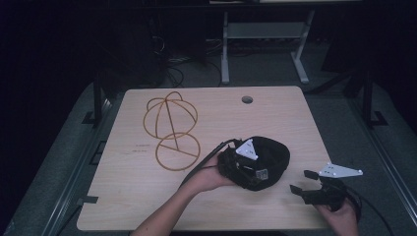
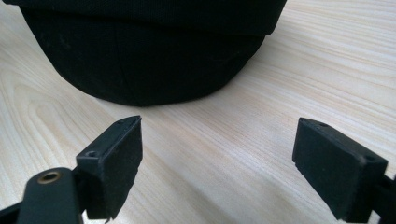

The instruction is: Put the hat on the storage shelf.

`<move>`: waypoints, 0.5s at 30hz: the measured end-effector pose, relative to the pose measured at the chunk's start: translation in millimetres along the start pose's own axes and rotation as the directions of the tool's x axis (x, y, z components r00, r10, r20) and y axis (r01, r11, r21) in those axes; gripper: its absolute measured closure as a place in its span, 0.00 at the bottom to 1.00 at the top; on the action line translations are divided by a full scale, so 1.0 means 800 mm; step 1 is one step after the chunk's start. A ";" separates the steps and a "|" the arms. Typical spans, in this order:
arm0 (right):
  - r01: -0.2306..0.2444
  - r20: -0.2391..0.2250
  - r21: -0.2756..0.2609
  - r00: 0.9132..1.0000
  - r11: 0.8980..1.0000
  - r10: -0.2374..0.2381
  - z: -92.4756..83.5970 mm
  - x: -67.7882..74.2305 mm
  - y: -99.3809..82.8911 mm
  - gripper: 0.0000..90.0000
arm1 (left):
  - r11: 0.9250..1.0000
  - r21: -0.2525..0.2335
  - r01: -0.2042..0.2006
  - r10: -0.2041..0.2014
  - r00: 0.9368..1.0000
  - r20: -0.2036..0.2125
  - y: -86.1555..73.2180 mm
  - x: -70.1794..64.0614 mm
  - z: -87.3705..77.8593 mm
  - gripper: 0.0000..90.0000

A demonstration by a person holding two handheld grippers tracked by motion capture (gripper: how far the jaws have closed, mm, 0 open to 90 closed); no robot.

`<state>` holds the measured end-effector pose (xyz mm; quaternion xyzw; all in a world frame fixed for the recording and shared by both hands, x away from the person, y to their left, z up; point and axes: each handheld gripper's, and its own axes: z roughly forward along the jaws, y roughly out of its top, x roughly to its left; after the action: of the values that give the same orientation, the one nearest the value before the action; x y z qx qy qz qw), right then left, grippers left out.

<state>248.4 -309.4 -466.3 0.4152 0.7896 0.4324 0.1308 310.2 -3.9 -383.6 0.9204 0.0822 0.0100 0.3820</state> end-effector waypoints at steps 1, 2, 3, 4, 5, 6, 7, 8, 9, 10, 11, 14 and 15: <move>0.003 0.000 0.005 1.000 1.000 -0.003 0.000 0.000 0.000 0.17 | 1.000 0.002 -0.005 0.005 1.000 0.002 0.000 0.001 0.001 0.39; 0.003 0.001 0.005 1.000 1.000 -0.003 0.001 0.000 0.000 0.17 | 1.000 0.017 -0.011 0.010 1.000 0.010 0.001 0.001 0.002 0.42; 0.003 0.000 0.010 1.000 1.000 -0.003 0.001 0.000 0.000 0.17 | 0.999 0.035 -0.023 0.022 1.000 0.019 0.003 0.002 0.005 0.46; 0.003 0.000 0.010 1.000 1.000 -0.003 0.001 0.000 0.000 0.17 | 0.999 0.035 -0.023 0.022 1.000 0.019 0.003 0.002 0.005 0.47; 0.003 -0.001 0.013 1.000 1.000 -0.003 0.001 0.001 0.000 0.17 | 0.999 0.043 -0.026 0.025 0.999 0.023 0.004 0.001 0.006 0.49; 0.004 -0.002 0.012 1.000 1.000 -0.004 0.001 0.001 0.000 0.17 | 0.999 0.043 -0.031 0.030 0.999 0.022 0.006 0.001 0.007 0.50; 0.004 -0.002 0.012 1.000 1.000 -0.004 0.001 0.001 0.000 0.17 | 0.998 0.048 -0.032 0.031 0.999 0.018 0.007 0.001 0.008 0.50; 0.006 -0.002 0.008 1.000 1.000 -0.006 0.001 0.000 0.000 0.17 | 0.998 0.055 -0.033 0.032 0.999 0.020 0.008 0.001 0.010 0.51; 0.006 0.000 0.007 1.000 1.000 -0.006 0.001 0.000 -0.001 0.17 | 0.997 0.063 -0.036 0.035 0.999 0.022 0.009 0.002 0.012 0.53; 0.003 0.000 0.005 1.000 1.000 -0.003 0.001 0.001 -0.001 0.17 | 0.997 0.070 -0.035 0.034 0.999 0.024 0.009 0.003 0.014 0.55; 0.006 0.000 0.004 1.000 1.000 -0.006 0.001 0.001 -0.001 0.17 | 0.996 0.080 -0.030 0.027 0.999 0.038 0.009 0.005 0.019 0.55; 0.008 -0.003 0.007 1.000 1.000 -0.008 0.001 0.000 0.000 0.17 | 0.996 0.081 -0.036 0.032 0.998 0.054 0.009 0.006 0.021 0.58; 0.004 -0.004 0.011 1.000 1.000 -0.004 0.001 0.000 0.000 0.17 | 0.997 0.075 -0.032 0.028 0.998 0.060 0.009 0.006 0.021 0.62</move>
<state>248.6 -308.7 -466.9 0.4136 0.7931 0.4286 0.1275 317.3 -20.0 -390.9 0.9352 0.0573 -0.0145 0.3490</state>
